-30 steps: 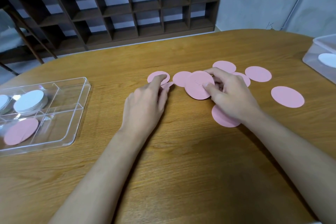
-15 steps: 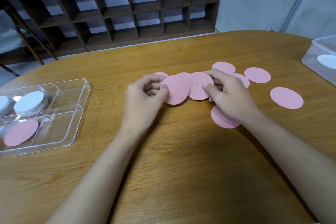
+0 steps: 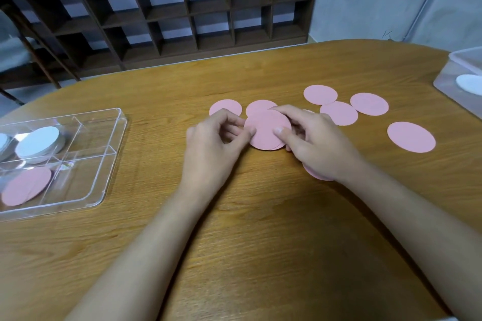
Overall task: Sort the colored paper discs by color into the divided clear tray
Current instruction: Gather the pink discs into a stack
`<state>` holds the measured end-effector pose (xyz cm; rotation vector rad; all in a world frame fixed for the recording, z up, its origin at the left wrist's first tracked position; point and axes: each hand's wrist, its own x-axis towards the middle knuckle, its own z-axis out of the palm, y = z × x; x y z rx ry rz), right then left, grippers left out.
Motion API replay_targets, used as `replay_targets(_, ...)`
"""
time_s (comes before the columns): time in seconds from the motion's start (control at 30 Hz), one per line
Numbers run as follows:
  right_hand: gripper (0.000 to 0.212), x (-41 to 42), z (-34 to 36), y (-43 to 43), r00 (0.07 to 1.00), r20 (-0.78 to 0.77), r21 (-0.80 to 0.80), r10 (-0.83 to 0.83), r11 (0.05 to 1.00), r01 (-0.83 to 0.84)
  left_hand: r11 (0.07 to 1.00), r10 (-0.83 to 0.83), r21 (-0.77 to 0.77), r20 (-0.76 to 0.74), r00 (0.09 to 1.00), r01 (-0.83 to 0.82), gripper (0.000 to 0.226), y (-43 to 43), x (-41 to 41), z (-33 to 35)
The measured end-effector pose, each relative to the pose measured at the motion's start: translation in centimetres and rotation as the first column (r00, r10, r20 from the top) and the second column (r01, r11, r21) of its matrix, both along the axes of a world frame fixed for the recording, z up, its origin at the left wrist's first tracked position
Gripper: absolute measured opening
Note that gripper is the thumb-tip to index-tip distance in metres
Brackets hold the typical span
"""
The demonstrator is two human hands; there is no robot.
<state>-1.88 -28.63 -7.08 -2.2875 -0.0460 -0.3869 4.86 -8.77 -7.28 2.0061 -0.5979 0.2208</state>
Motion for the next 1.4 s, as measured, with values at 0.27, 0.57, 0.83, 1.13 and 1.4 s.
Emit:
replay_targets(0.27, 0.028, 0.1, 0.1, -1.0, 0.997, 0.022, 0.021, -0.075, 0.997, 0.075, 0.835, 0.01, 0.548, 0.06, 0.998, -0.041, 0.067, 1.4, 3.3, -1.9)
replay_targets(0.57, 0.027, 0.2, 0.0, -1.1, 0.996, 0.019, 0.036, -0.087, 0.996, 0.087, 0.929, 0.047, 0.361, 0.119, 0.992, -0.087, 0.051, 1.5, 2.7, -1.4)
replay_targets(0.83, 0.027, 0.1, 0.0, -1.2, 0.996, 0.014, 0.041, -0.087, 0.995, 0.086, 0.922, 0.052, 0.353, 0.292, 0.955, -0.159, 0.021, 1.2, 1.5, -0.2)
replay_targets(1.13, 0.029, 0.1, 0.2, -1.1, 0.996, 0.007, 0.031, -0.094, 0.995, 0.093, 0.983, 0.103, 0.109, 0.327, 0.939, -0.146, 0.017, 0.6, 0.8, 0.3)
replay_targets(1.4, 0.029, 0.3, -0.1, -0.7, 0.997, -0.045, 0.128, -0.061, 0.99, 0.066, 0.995, -0.044, -0.087, -0.014, 0.999, 0.042, 0.009, -0.7, -0.5, 0.2)
